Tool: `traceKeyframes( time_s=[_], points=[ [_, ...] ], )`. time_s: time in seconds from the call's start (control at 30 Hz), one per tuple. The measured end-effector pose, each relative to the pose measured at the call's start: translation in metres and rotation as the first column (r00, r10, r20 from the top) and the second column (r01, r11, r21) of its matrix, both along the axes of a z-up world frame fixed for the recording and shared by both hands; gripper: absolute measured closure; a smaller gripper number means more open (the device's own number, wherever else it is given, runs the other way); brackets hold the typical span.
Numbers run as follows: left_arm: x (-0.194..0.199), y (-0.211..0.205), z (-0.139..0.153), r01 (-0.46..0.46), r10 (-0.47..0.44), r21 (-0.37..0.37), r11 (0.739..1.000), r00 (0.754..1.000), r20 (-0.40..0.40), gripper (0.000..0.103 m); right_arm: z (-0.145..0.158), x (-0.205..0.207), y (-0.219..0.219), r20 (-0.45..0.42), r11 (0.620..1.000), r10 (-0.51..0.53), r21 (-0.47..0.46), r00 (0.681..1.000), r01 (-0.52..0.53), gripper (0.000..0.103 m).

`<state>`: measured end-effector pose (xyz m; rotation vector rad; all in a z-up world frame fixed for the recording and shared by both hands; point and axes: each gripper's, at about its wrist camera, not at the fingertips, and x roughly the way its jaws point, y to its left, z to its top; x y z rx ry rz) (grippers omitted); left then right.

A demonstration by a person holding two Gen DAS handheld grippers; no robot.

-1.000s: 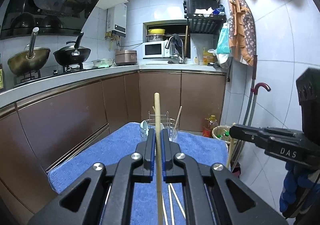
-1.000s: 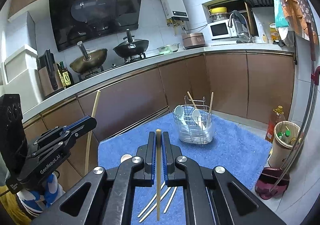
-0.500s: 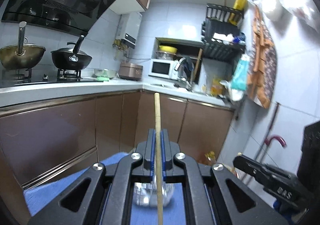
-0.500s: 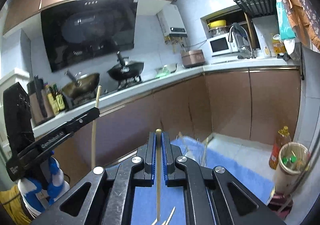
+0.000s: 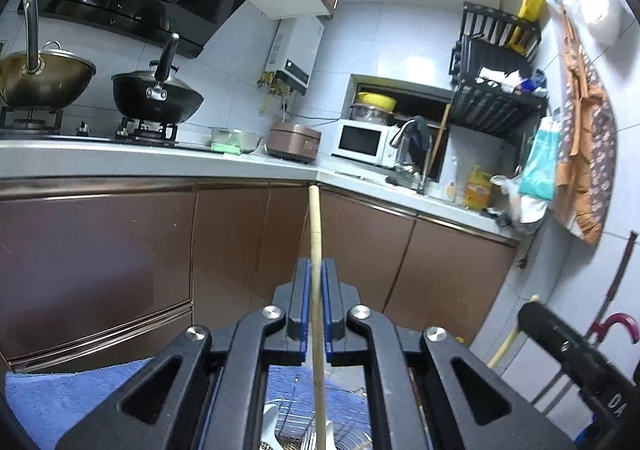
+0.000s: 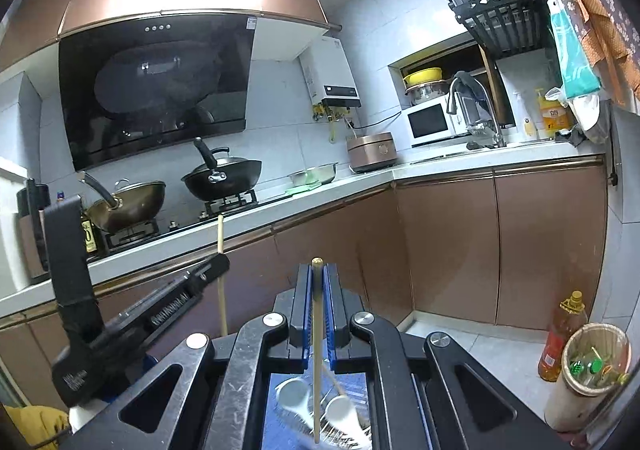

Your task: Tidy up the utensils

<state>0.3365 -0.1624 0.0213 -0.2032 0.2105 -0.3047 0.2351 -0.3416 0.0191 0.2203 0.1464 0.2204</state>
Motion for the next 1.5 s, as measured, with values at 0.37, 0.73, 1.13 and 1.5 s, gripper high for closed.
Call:
traceKeyframes(
  time_s=[0.37, 0.73, 1.13, 1.5],
  points=[
    [0.042, -0.021, -0.045, -0.047, 0.047, 0.017, 0.999, 0.999, -0.009, 0.098, -0.042, 0.04, -0.006, -0.017, 1.0, -0.011, -0.009, 1.0, 0.011, 0.097],
    [0.056, -0.025, -0.093, -0.104, 0.104, -0.006, 0.995, 0.994, -0.01, 0.098, -0.073, 0.055, -0.002, -0.07, 0.998, -0.027, -0.049, 0.997, 0.024, 0.097],
    [0.028, -0.008, -0.095, -0.08, 0.081, 0.035, 0.996, 0.996, -0.039, 0.072, -0.062, 0.036, 0.004, -0.086, 0.996, -0.036, -0.087, 0.996, 0.029, 0.086],
    [-0.049, 0.024, -0.05, 0.003, 0.019, 0.215, 0.977, 0.995, -0.099, 0.062, -0.025, -0.034, 0.016, -0.079, 0.997, -0.029, -0.074, 0.996, 0.024, 0.083]
  ],
)
